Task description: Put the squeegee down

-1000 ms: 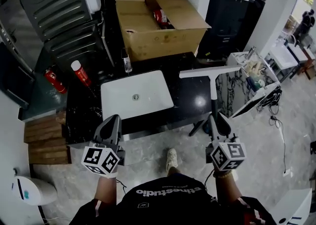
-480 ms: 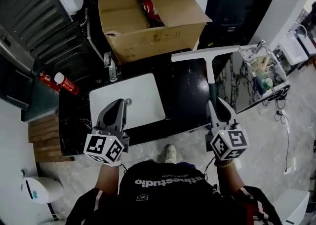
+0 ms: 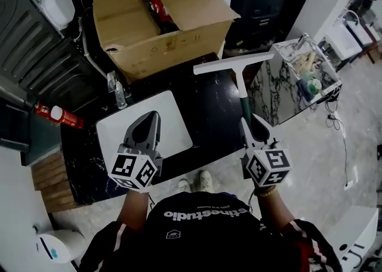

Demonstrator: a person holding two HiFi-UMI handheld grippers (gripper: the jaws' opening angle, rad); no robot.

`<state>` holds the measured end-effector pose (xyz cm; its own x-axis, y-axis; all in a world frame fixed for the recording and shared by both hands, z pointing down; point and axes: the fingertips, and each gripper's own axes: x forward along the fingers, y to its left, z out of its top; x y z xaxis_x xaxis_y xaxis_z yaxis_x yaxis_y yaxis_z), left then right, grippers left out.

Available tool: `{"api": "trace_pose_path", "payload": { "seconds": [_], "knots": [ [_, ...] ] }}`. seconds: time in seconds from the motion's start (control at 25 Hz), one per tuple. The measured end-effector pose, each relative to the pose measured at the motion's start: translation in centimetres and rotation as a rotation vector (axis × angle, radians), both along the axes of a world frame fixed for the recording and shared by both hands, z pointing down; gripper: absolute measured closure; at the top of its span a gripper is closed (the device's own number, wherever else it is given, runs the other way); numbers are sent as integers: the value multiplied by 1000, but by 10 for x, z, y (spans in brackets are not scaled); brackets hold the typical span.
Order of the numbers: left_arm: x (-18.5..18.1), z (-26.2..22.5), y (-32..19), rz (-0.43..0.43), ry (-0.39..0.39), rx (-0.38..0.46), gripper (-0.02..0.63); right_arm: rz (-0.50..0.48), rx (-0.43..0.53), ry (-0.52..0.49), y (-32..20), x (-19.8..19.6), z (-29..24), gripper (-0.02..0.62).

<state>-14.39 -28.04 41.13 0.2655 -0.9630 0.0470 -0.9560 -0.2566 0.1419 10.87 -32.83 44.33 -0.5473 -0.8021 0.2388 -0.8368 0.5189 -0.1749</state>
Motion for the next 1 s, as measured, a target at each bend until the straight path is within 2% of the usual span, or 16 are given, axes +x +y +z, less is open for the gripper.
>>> {"api": "trace_pose_path", "payload": {
  "seconds": [0.16, 0.32, 0.52, 0.84, 1.0],
  "knots": [
    [35, 32, -27, 105, 14, -51, 592, 85, -105, 26, -5, 12, 49, 474],
    [68, 72, -49, 194, 8, -116, 592, 163, -216, 93, -12, 22, 114, 474],
    [93, 106, -59, 277, -12, -193, 592, 188, -361, 211, -22, 28, 190, 472],
    [78, 124, -62, 276, 16, -257, 592, 171, -414, 331, -31, 21, 221, 469],
    [63, 121, -61, 249, 30, -255, 592, 159, -405, 331, -35, 15, 220, 466]
  ]
}}
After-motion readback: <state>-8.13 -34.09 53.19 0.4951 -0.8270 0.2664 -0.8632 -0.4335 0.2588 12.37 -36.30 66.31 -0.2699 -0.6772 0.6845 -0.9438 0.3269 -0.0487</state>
